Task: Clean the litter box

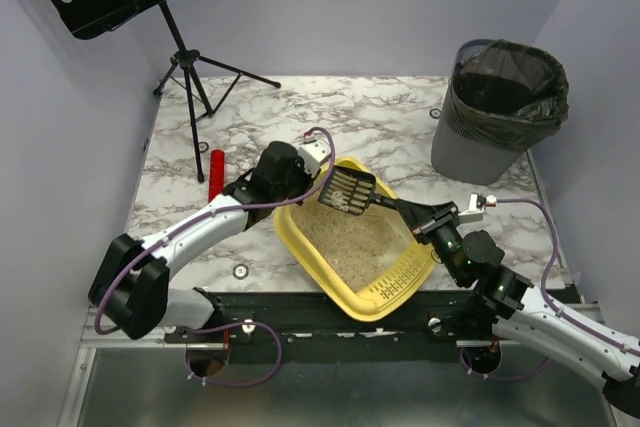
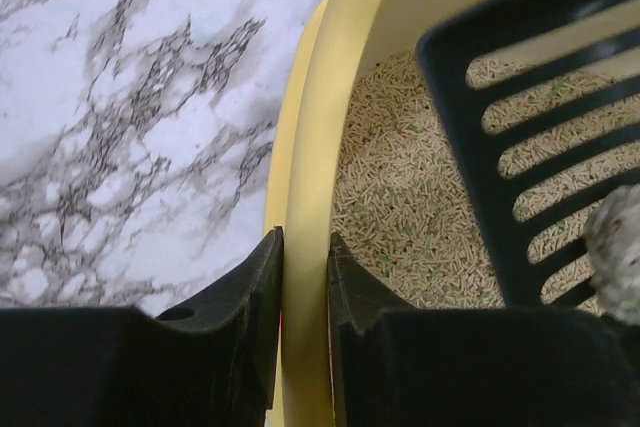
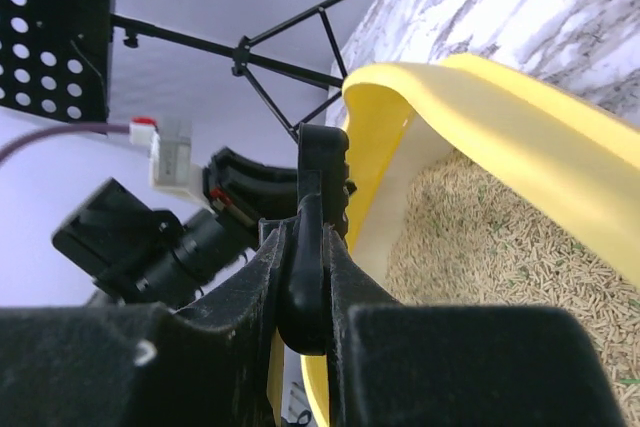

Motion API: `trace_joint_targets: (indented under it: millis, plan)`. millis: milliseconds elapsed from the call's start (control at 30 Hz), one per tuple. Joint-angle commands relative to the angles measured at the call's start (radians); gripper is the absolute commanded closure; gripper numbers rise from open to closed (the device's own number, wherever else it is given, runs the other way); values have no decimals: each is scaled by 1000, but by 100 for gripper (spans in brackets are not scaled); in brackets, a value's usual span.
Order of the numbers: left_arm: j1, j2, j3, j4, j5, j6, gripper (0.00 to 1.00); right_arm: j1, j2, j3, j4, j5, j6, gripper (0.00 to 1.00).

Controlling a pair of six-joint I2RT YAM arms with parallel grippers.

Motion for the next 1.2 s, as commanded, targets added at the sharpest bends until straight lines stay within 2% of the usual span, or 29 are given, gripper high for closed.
trace_joint_targets:
  millis: [0, 233, 300, 400, 633, 833, 1000, 1033, 1100, 1133, 1167]
  plan:
    - [-2, 116, 209, 39, 102, 167, 88, 2, 20, -16, -29, -12, 67, 100]
    - [18, 273, 377, -35, 115, 276, 91, 0, 55, 16, -40, 13, 53, 100]
    - [35, 302, 416, -43, 183, 340, 91, 2, 43, 25, -52, 31, 40, 99]
    - [46, 342, 508, -150, 294, 441, 90, 3, 6, 25, -113, 97, 78, 100]
    - [50, 478, 745, -378, 426, 673, 90, 2, -68, -16, -142, 201, 129, 100]
    - [52, 603, 900, -514, 429, 783, 88, 3, -49, 33, -147, 234, 53, 100]
    - [52, 664, 935, -521, 432, 826, 87, 3, 6, 61, -147, 254, 30, 99]
    - [52, 673, 952, -526, 434, 836, 84, 2, 12, 64, -147, 260, 29, 100]
    - [53, 704, 969, -523, 435, 831, 72, 3, 21, 68, -147, 268, 21, 100]
    - [53, 715, 992, -511, 429, 787, 67, 2, 32, 73, -147, 277, 18, 100]
    - [52, 726, 1007, -505, 426, 750, 50, 2, 33, 74, -147, 283, 15, 100]
